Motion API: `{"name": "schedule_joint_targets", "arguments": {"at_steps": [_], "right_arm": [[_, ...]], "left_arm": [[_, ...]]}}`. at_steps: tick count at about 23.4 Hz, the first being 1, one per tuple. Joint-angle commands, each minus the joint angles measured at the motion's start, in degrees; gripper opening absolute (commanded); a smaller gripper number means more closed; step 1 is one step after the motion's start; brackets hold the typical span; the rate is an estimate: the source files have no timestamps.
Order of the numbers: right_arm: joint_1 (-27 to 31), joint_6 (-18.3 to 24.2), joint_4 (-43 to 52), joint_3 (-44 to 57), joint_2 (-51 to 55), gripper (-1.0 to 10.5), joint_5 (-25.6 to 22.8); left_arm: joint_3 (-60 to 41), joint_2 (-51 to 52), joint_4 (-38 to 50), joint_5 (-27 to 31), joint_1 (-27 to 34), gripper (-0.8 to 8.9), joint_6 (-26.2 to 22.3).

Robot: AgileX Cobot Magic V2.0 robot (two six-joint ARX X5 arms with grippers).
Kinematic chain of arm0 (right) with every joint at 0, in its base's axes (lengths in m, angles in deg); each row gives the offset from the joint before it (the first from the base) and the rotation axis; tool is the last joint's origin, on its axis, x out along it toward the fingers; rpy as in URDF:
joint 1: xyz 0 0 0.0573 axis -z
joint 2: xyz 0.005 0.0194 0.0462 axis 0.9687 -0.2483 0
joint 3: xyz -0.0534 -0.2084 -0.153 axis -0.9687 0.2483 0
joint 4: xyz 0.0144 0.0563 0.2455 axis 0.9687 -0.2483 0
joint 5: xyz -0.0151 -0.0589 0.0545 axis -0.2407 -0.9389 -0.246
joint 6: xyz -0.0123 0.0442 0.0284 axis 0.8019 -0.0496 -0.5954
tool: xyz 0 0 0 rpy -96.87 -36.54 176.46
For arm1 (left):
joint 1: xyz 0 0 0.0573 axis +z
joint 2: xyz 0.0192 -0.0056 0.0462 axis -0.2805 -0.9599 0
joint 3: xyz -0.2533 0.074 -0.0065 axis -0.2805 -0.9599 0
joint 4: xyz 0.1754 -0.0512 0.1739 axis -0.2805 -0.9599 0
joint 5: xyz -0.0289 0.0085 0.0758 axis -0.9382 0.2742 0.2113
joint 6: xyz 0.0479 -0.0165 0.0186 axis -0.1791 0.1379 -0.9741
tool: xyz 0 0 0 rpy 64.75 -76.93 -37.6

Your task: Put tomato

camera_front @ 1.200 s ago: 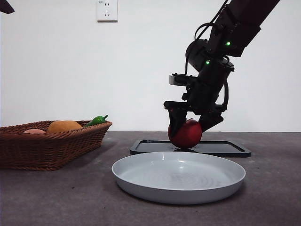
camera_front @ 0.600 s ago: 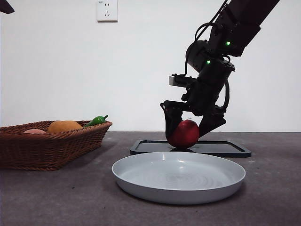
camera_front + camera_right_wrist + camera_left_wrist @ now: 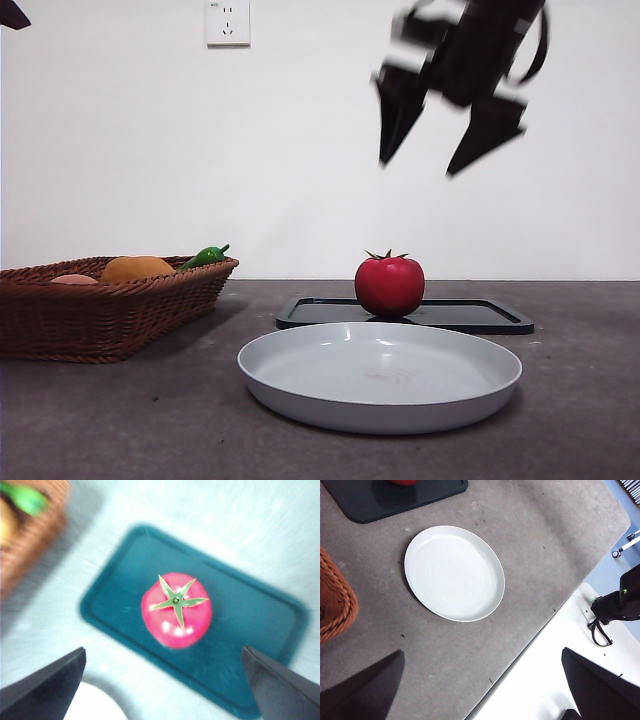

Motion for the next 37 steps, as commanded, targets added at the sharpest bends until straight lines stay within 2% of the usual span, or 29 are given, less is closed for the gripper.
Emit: {"name": "schedule_joint_targets", "arguments": {"at_steps": [1,7,10,15,20,22,28,37], "right_arm": [[-0.2,0.2,-3.7,-1.4,4.9,4.9,0.1],[-0.3,0.3,-15.0,-1.3,18.9,4.9,0.1],[-0.9,0.3,-17.5,0.1,25.2,4.9,2.0],[-3.7,0.0,-17.0,13.5,38.8,4.9,2.7],[-6.1,-1.0,-15.7,28.8,50.6,4.9,9.7],[-6.4,-1.2,-15.7,32.9,53.9,4.9,11.1],[-6.4,-1.3,-13.2,36.5,59.1,4.9,11.3],[-6.4,-1.3,-12.4,36.5,59.4,4.5,11.3]], "left_arm": [[1.1,-0.5,0.6,-0.3,-0.2,4.91,-0.7],[1.1,-0.5,0.6,-0.3,-0.2,4.91,-0.7],[1.1,-0.5,0.6,-0.3,-0.2,4.91,-0.7],[1.1,-0.5,0.6,-0.3,-0.2,4.91,-0.7],[1.1,-0.5,0.6,-0.3,-0.2,4.91,-0.7],[1.1,-0.5,0.5,-0.3,-0.2,4.91,-0.7],[1.1,-0.5,0.5,-0.3,-0.2,4.91,-0.7],[1.1,-0.5,0.5,-0.3,-0.2,4.86,-0.7]]}}
